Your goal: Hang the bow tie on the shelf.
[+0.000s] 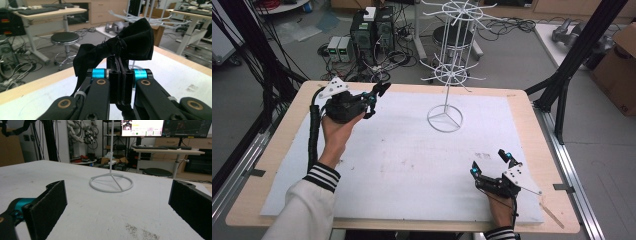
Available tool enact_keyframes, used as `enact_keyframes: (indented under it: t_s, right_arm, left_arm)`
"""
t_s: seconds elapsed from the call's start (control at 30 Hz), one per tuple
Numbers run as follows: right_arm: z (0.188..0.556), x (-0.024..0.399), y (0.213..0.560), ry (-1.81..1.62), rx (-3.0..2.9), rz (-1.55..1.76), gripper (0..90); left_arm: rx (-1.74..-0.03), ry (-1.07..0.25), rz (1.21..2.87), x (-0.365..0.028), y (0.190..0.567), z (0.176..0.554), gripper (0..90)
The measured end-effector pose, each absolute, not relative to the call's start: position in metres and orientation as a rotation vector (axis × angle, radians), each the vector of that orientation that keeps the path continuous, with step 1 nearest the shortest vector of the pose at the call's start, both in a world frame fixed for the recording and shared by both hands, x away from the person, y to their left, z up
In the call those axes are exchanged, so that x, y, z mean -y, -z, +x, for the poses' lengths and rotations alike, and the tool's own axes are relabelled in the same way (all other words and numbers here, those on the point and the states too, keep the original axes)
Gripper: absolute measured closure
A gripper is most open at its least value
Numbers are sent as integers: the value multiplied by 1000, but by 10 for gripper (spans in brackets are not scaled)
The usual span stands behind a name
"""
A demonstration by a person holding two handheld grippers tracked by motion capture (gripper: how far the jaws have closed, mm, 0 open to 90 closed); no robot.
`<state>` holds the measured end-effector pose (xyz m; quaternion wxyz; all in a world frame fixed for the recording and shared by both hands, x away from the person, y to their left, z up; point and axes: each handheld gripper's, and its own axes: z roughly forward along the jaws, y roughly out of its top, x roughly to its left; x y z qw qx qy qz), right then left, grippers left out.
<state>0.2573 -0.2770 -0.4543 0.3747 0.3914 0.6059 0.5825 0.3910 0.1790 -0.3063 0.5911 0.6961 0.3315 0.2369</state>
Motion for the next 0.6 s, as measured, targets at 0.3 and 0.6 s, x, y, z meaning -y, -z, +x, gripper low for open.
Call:
enact_keyframes:
  t_s: [0.3, 0.6]
  right_arm:
    - [257, 278, 454, -1491, -1543, 1004, 7]
    - [257, 278, 454, -1494, -1546, 1002, 7]
  left_arm:
    - [-734, -501, 1594, -155, 298, 412, 879]
    - [-715, -504, 1586, -130, 278, 425, 879]
